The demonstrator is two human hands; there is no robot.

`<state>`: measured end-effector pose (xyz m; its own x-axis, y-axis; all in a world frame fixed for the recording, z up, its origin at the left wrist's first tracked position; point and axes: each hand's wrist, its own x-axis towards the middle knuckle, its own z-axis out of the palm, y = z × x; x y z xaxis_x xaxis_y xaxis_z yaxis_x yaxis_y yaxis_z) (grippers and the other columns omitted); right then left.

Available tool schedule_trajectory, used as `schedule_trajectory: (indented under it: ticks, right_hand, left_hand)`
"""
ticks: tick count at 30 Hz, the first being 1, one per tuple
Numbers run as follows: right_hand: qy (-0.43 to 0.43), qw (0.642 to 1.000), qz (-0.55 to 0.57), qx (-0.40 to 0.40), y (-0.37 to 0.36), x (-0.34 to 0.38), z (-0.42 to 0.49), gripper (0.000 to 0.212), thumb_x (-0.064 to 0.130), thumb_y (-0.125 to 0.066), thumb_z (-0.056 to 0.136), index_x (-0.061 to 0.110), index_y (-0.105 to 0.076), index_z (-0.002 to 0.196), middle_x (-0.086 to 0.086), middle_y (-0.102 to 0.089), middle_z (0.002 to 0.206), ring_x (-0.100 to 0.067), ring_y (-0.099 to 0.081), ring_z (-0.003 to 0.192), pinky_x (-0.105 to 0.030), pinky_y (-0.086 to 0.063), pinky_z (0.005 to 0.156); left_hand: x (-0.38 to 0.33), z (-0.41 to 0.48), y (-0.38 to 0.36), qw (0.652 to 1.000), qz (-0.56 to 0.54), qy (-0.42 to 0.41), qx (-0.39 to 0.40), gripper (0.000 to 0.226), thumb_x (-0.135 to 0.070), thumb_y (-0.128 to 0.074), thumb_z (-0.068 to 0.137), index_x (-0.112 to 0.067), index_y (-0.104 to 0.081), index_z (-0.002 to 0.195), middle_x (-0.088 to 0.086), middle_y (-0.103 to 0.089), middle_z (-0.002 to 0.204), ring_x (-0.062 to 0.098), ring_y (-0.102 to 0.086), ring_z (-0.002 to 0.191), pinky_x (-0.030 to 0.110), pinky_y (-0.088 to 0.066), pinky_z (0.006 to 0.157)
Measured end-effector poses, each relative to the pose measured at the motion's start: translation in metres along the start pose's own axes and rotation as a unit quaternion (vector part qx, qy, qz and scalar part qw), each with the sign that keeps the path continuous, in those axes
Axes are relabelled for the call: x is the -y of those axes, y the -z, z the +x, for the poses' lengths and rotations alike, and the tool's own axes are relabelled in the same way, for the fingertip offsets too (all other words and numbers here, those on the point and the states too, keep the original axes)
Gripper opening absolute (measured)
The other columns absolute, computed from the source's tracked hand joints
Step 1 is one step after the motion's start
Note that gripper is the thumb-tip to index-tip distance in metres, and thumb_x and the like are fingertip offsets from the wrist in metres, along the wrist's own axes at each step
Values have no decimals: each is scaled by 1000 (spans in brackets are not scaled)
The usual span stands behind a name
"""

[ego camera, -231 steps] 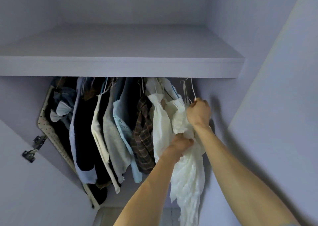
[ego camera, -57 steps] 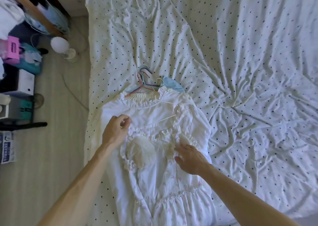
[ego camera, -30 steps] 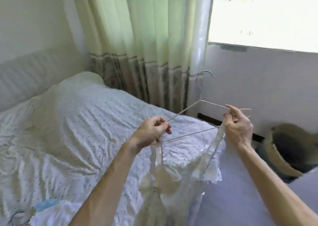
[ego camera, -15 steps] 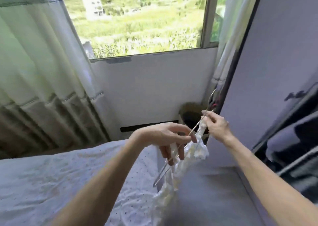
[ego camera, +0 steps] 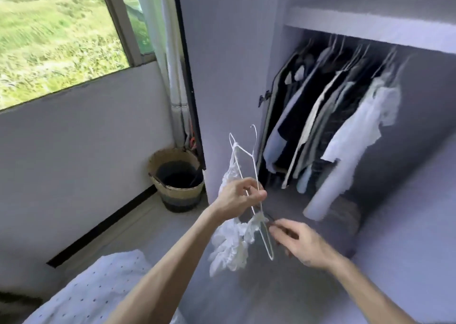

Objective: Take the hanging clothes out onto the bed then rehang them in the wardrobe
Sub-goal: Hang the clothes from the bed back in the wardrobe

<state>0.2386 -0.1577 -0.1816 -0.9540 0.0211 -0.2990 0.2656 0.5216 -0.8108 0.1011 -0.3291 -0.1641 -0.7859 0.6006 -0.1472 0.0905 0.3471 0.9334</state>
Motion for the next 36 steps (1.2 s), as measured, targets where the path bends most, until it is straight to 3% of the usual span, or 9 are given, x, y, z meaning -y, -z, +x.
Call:
schedule_trajectory:
  ticks: [5, 10, 13, 17, 22, 27, 29, 31, 36]
  right_hand:
    - [-20, 991, 100, -90, 12, -22, -28, 11, 33, -59, 98, 28, -66, 92, 6, -70, 76, -5, -53, 54, -22, -41, 55]
    - [-47, 974, 163, -148, 37, -39, -59, 15, 26, -57, 100, 13, -62, 96, 2, -70, 79, -17, -58, 58, -28, -46, 51]
    - [-54, 963, 167, -204, 48, -40, -70, 16, 24, -54, 101, 16, -61, 90, -1, -69, 80, -18, -57, 57, -27, -46, 49]
    - [-59, 942, 189, -272, 62, -35, -79, 19, 20, -52, 102, 12, -61, 87, 1, -66, 77, -15, -52, 54, -26, -44, 49]
    - [-62, 917, 215, -330, 83, -43, -82, 20, 18, -52, 102, 5, -60, 89, 2, -64, 76, -13, -47, 53, -28, -44, 51]
    - [-65, 891, 208, -398, 134, -56, -62, 22, 16, -51, 102, -2, -58, 91, -2, -62, 76, -14, -46, 49, -24, -42, 50]
    - [-72, 882, 197, -422, 161, -64, -48, 21, 16, -53, 101, -1, -60, 89, 0, -64, 75, -13, -48, 49, -26, -44, 52]
    - [-84, 879, 185, -433, 189, -72, -34, 20, 18, -54, 100, 4, -61, 88, 5, -66, 73, -13, -50, 50, -28, -45, 56]
    - [-86, 874, 155, -452, 261, -95, 12, 22, 18, -51, 101, 5, -61, 85, 13, -63, 62, -11, -48, 46, -28, -43, 58]
  left_hand:
    - [-25, 44, -57, 996, 33, -43, 73, 17, -41, -72, 87, -25, -68, 85, -7, -58, 71, 19, -61, 68, 41, -53, 77]
    - [-62, 68, -107, 980, 80, -89, 158, 15, -34, -69, 92, -22, -67, 83, -2, -62, 73, 20, -63, 67, 36, -52, 74]
    - [-85, 79, -130, 970, 122, -96, 188, 16, -32, -64, 95, -20, -66, 85, 2, -72, 81, 23, -71, 75, 34, -54, 74]
    - [-116, 98, -149, 942, 204, -92, 251, 35, -44, -54, 98, -12, -69, 99, -1, -74, 97, 20, -72, 86, 42, -55, 89]
    - [-143, 119, -151, 905, 290, -104, 294, 38, -52, -49, 96, -31, -62, 125, -10, -67, 120, 19, -66, 104, 40, -56, 93]
    - [-160, 159, -127, 885, 363, -146, 251, 47, -43, -49, 100, -34, -42, 146, -3, -51, 142, 14, -56, 108, 26, -47, 89]
    - [-171, 181, -115, 866, 417, -176, 211, 55, -43, -49, 100, -33, -33, 152, 1, -41, 152, 23, -50, 125, 36, -44, 101]
    - [-185, 201, -106, 843, 470, -199, 169, 60, -43, -49, 100, -33, -26, 155, 2, -29, 160, 28, -30, 145, 47, -33, 115]
    - [-223, 254, -105, 796, 544, -254, 71, 66, -46, -47, 100, -38, -15, 157, 2, 1, 167, 28, 0, 153, 55, -10, 122]
